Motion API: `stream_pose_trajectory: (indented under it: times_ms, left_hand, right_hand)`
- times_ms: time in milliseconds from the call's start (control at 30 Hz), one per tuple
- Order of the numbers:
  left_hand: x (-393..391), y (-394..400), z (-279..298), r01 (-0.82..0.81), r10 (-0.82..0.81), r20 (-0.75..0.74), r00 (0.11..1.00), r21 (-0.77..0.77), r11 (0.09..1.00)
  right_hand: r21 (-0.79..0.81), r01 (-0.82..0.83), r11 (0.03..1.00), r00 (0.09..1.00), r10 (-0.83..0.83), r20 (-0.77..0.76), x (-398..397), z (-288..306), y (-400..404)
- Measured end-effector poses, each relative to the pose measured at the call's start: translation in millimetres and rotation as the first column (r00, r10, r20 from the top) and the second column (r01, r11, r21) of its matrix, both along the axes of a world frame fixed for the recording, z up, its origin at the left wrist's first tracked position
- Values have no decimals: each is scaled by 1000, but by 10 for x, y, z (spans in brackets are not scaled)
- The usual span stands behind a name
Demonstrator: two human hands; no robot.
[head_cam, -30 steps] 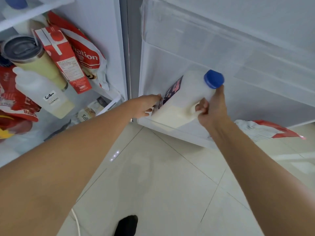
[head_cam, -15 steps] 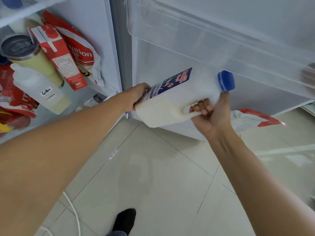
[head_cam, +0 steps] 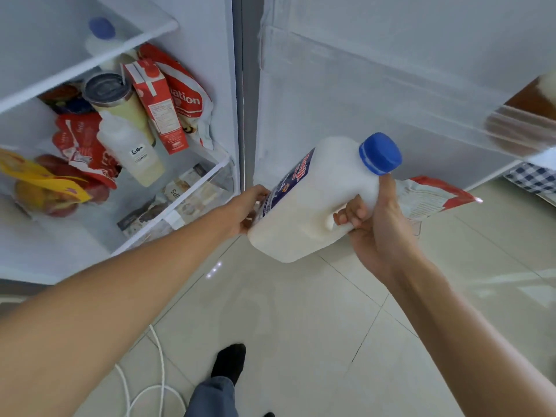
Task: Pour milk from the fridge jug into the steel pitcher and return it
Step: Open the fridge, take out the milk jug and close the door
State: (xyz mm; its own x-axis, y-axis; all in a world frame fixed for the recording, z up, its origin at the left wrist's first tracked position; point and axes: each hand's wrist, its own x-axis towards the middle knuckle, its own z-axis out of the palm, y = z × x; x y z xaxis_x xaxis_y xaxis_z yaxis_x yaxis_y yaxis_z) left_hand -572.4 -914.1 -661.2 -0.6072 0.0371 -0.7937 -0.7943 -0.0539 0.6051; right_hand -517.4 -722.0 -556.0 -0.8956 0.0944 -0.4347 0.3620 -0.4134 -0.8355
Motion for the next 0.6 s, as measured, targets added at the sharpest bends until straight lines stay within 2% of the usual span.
stream_pose_trajectory:
  times_ms: [100, 200, 433, 600]
  left_hand:
    - [303, 40, 222, -26, 25, 27, 999, 38, 999]
    - [549, 76, 598, -66, 63, 38, 997, 82, 994]
    - [1047, 46, 1626, -94, 91, 45, 995, 80, 992]
    - [1357, 59, 2329, -170, 168, 21, 986, 122, 978]
  right_hand:
    - [138, -180, 974, 981, 189, -53, 196, 311, 63]
    - [183, -309, 933, 938, 331, -102, 402, 729, 112]
    - [286, -376, 881, 903, 417, -99, 825, 1823, 163]
    - [405, -443, 800, 854, 514, -79, 1087, 2593, 173]
